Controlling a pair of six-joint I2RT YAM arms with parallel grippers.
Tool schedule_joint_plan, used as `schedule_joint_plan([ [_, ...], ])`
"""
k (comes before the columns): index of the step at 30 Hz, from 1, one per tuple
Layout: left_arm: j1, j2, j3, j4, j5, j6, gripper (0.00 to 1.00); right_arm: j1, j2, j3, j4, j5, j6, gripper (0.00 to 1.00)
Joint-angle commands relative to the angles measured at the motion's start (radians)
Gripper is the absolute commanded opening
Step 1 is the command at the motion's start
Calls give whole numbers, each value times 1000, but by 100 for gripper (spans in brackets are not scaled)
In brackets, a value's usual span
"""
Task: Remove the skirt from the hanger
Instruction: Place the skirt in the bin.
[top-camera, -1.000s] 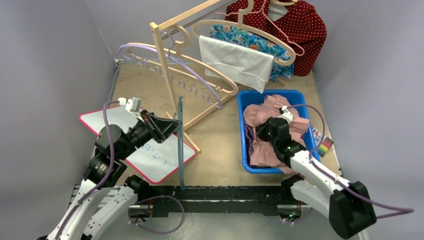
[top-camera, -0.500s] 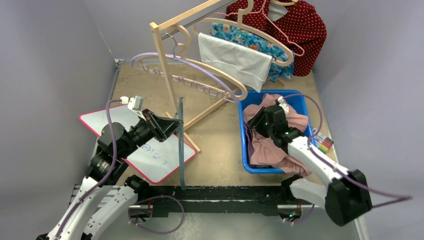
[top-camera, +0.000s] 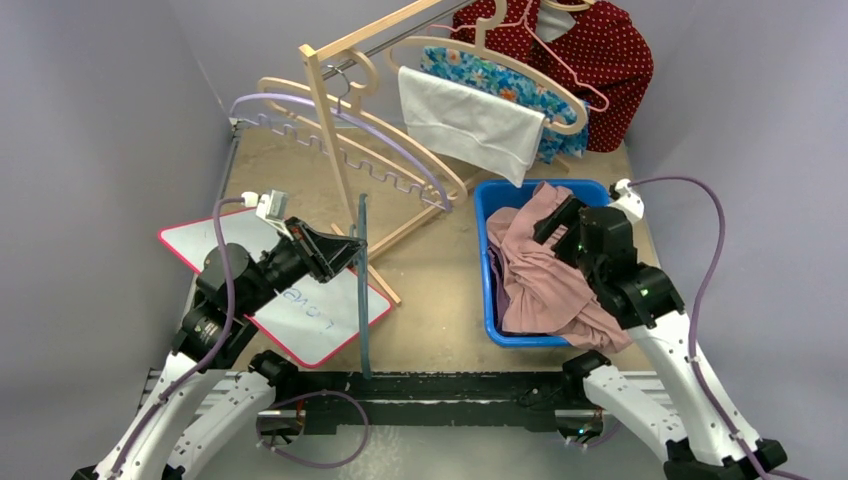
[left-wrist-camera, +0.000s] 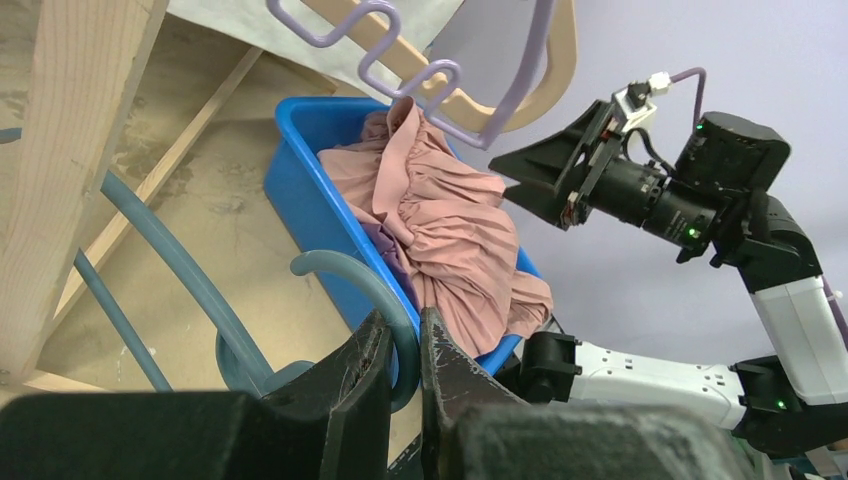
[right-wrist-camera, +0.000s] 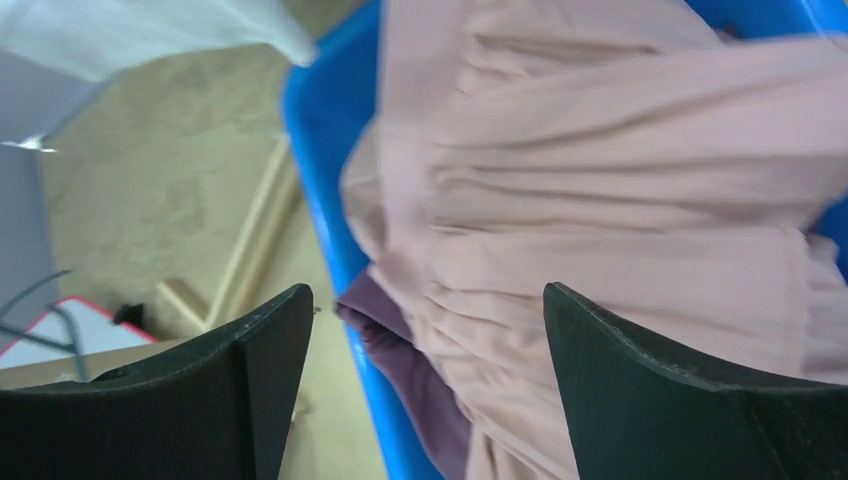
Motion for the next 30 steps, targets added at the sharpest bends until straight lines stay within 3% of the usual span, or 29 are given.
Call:
schedule_joint_plan([
  [1, 7, -3, 19, 72, -3, -9, 0, -2, 47, -8, -249, 93, 117, 86],
  [4, 7, -18, 21, 57, -12, -11, 0, -3, 41, -119, -229, 32, 201, 81],
  [8, 6, -28, 23, 45, -20, -10, 0, -3, 41, -278, -19, -50, 264, 78],
  [12, 7, -30, 43, 35, -19, -15, 0, -15, 183, -413, 206, -64, 322, 77],
  [17, 6, -52, 108, -63, -51, 19, 0, -19, 284, -454, 307, -59, 351, 77],
  [22, 7, -76, 121, -107, -97, 28, 0, -18, 170, -430, 236, -61, 311, 78],
  [30, 7, -99, 108, -80, -186, 4, 0, -19, -96, -245, 19, -34, 189, 85],
])
